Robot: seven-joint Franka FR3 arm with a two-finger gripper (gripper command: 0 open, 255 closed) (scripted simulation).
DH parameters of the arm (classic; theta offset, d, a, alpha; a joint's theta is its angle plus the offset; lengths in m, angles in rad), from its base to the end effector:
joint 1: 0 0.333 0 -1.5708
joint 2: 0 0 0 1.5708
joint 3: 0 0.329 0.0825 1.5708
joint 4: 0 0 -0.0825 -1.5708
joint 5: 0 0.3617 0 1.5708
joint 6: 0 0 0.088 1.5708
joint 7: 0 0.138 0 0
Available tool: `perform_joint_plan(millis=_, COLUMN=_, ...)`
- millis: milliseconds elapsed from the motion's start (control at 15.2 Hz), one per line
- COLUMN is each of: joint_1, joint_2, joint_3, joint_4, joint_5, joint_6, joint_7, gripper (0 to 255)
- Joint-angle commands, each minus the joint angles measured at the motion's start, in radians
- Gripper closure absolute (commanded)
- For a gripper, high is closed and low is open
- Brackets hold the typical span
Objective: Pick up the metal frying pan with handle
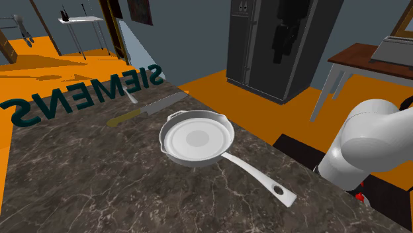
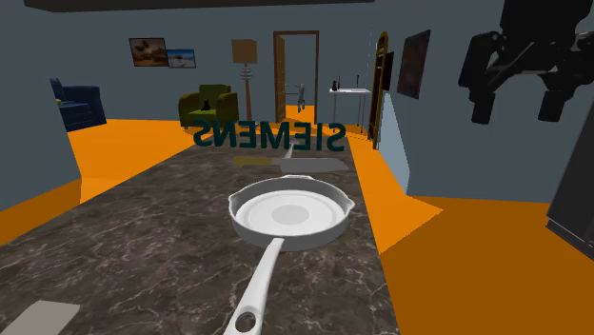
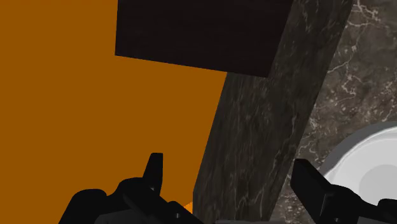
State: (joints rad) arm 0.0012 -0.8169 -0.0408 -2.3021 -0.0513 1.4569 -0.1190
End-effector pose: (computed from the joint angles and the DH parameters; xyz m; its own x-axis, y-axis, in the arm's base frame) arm 0.2536 -0.0220 0.5908 0.9957 0.0872 -0.0311 0.0877 -0.9960 0.0178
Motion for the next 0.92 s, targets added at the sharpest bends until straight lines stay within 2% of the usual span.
perform_joint_plan(millis=0, joint_1=0.000, joint_2=0.000, joint_3=0.000, joint_4=0.000, joint_5=0.000, joint_6=0.000, joint_7=0.000, gripper=0)
perform_joint_plan(millis=462, joint_1=0.031, joint_2=0.022, joint_3=0.153, joint_4=-0.068, joint_5=0.127, joint_6=0.002, joint_7=0.200, gripper=0)
perform_joint_plan(millis=858, joint_1=0.063, joint_2=0.091, joint_3=0.284, joint_4=-0.087, joint_5=0.247, joint_6=0.028, joint_7=0.370, gripper=0)
